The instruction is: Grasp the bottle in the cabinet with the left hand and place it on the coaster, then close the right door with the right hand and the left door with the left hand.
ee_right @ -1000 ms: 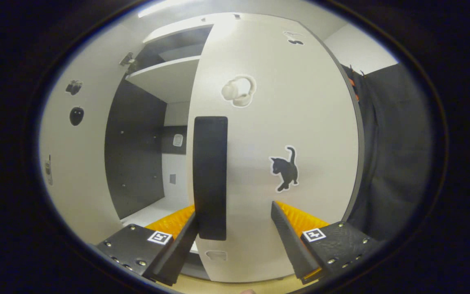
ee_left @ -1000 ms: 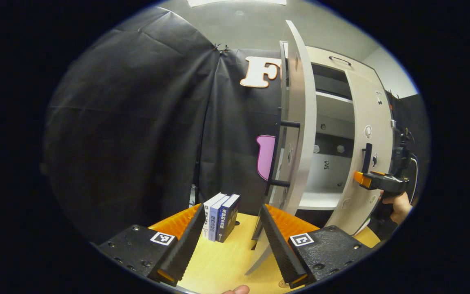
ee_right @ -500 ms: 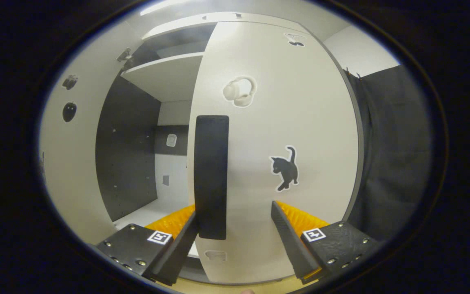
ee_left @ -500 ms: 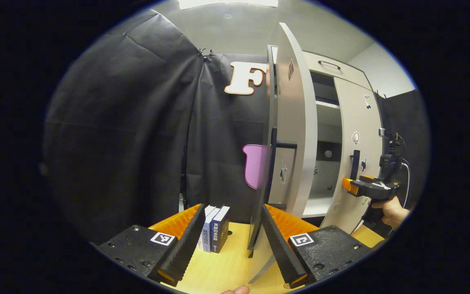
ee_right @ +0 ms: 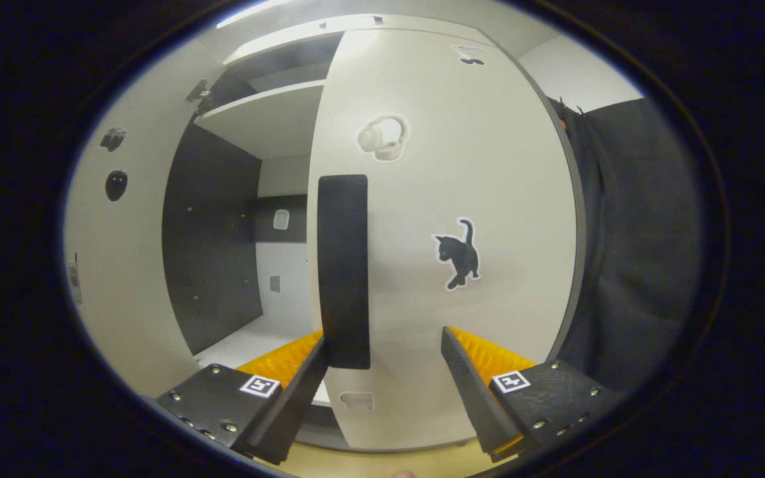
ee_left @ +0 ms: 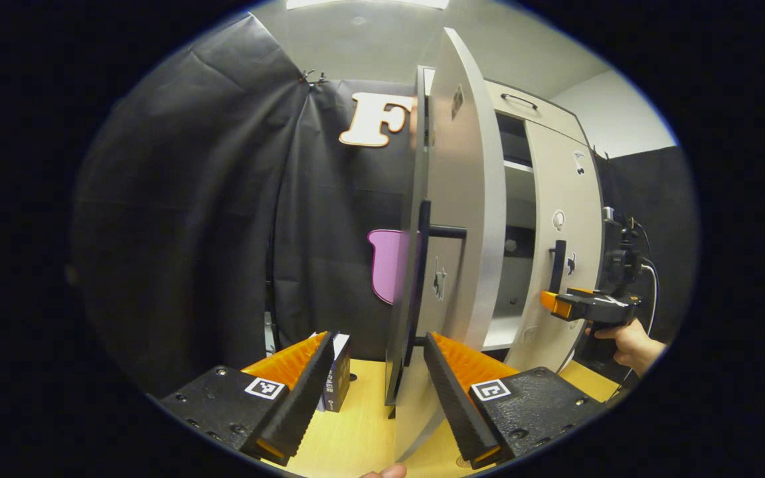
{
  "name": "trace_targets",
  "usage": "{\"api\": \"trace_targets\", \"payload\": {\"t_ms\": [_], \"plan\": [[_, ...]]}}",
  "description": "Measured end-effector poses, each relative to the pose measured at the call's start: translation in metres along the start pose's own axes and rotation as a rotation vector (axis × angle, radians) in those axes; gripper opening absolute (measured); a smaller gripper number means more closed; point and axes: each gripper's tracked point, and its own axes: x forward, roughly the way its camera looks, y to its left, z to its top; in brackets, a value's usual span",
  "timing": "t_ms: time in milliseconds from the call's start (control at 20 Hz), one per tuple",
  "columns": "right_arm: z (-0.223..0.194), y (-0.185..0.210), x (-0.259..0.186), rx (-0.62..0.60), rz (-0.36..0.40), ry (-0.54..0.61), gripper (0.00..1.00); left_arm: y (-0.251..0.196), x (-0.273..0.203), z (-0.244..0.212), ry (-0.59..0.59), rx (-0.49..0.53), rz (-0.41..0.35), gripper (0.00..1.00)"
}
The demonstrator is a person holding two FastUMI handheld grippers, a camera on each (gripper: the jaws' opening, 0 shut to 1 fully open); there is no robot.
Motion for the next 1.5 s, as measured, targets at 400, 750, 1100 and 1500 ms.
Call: {"api": "trace_targets", "payload": {"t_ms": [400, 750, 1100, 1500], "plan": [[-0.013, -0.013, -0.060, 0.001, 0.045, 0.012, 0.97, -0.033, 0.003, 0.001, -0.005, -0.021, -0.097, 0.87], [-0.029, -0.031, -0.094, 0.013, 0.055, 0.052, 1.00, -0.067, 0.009, 0.000, -0.002, 0.000, -0.142, 0.87], [-0.044, -0.045, -0.117, 0.019, 0.059, 0.091, 1.00, -0.100, 0.020, 0.001, -0.009, 0.004, -0.168, 0.87], [-0.053, -0.072, -0.133, 0.058, 0.037, 0.117, 1.00, -0.153, 0.053, -0.006, 0.006, -0.020, -0.212, 0.91]]}}
